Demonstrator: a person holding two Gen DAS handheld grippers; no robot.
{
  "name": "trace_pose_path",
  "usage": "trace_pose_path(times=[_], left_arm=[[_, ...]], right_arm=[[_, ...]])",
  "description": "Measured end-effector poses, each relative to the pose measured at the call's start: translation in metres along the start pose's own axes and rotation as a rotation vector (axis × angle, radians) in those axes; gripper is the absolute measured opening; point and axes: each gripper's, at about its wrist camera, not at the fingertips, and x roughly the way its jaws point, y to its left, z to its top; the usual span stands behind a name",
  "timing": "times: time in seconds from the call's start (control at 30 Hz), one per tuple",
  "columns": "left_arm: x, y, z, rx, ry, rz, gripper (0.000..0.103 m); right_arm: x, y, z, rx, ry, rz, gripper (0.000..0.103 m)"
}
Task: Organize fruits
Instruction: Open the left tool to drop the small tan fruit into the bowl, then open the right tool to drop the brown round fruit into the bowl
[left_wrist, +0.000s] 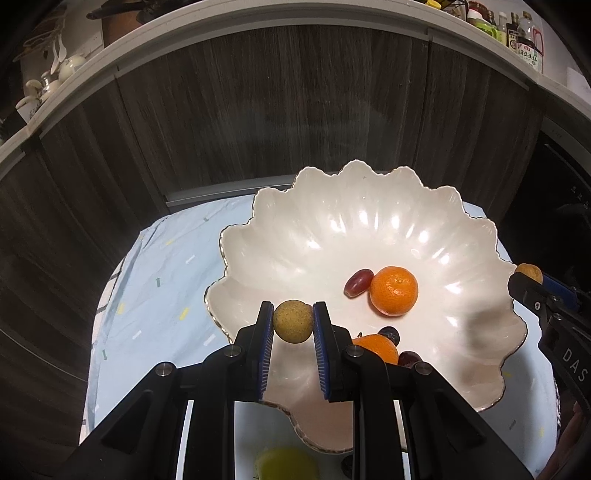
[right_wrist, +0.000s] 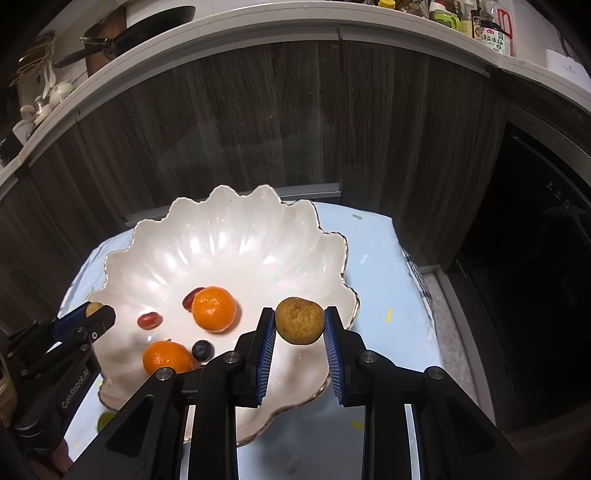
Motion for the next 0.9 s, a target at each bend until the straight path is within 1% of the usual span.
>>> trace_pose_path(times=[0.2, 0.23, 0.27, 0.33, 0.43, 0.5, 0.57, 0.63, 0.67, 0.8, 0.83, 0.9], left_arm=[[0.005, -0.001, 0.001, 0.002, 0.017, -0.012, 0.024], [0.004, -0.002, 0.001, 0.003, 0.015, -0.011, 0.028], [0.004, -0.002, 0.001, 0.003, 0.014, -0.009, 0.036], [0.003, -0.002, 0.002, 0.000, 0.010, -0.004, 0.042], [0.002, -0.001, 0.002, 0.000, 0.007, 0.003, 0.042], [0.001, -0.001, 0.003, 0.001, 0.006, 0.008, 0.043], [-0.001, 0.000, 0.004, 0.001, 0.003, 0.010, 0.046], [-0.002, 0.000, 0.005, -0.001, -0.003, 0.016, 0.050], [-0.003, 0.001, 0.005, -0.001, -0.005, 0.018, 0.052], [-0.007, 0.001, 0.008, 0.000, -0.014, 0.025, 0.054], [-0.008, 0.002, 0.008, -0.001, -0.016, 0.028, 0.056], [-0.011, 0.003, 0.009, -0.006, -0.022, 0.038, 0.061]], right_arm=[[0.004, -0.001, 0.001, 0.002, 0.010, -0.001, 0.028], [0.004, -0.002, 0.001, 0.003, 0.007, -0.003, 0.028], [0.003, -0.001, 0.001, 0.001, 0.006, -0.003, 0.028], [0.004, -0.002, 0.002, 0.001, 0.005, -0.004, 0.028], [0.002, -0.001, 0.003, 0.000, 0.000, -0.015, 0.029], [0.002, -0.001, 0.003, -0.001, -0.002, -0.017, 0.034], [0.000, -0.001, 0.004, 0.000, -0.010, -0.021, 0.038], [-0.001, -0.001, 0.004, 0.004, -0.014, -0.022, 0.045], [-0.002, -0.001, 0.004, 0.007, -0.019, -0.024, 0.050], [-0.006, -0.001, 0.006, 0.012, -0.033, -0.030, 0.057], [-0.007, -0.001, 0.006, 0.013, -0.036, -0.030, 0.058], [-0.010, 0.000, 0.007, 0.014, -0.042, -0.033, 0.065]])
